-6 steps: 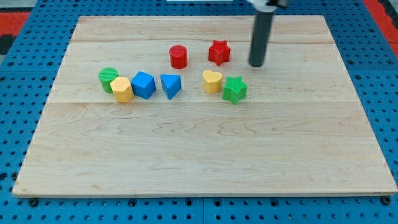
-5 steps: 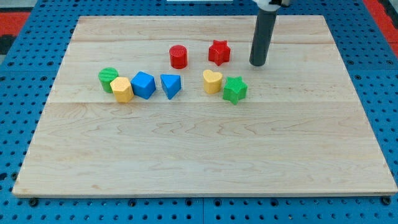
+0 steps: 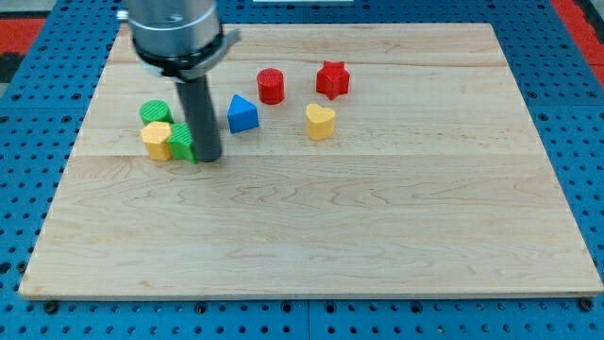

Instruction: Adjust the green blocks diagonally bottom left to the blue blocks

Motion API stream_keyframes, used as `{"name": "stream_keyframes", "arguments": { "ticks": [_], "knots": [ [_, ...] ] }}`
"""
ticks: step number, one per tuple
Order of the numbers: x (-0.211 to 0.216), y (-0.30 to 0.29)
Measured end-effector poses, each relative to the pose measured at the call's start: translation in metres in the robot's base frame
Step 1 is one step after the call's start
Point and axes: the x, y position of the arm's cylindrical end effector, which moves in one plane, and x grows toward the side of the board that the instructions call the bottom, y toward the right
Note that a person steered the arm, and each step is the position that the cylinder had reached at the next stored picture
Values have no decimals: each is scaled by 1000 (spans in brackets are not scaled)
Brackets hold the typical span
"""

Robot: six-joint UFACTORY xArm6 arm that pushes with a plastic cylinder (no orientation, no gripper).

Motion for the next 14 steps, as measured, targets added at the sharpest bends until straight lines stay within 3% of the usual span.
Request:
{"name": "stream_keyframes", "arguments": {
  "ticks": [2,4,6,7,9,10,12,14],
  "knots": [
    [-36,-2],
    [-44,-8],
    [-88,-15],
    [-87,4],
    [-18,38],
    [-43,61],
    [-94,25],
    [-112,47]
  ]
}}
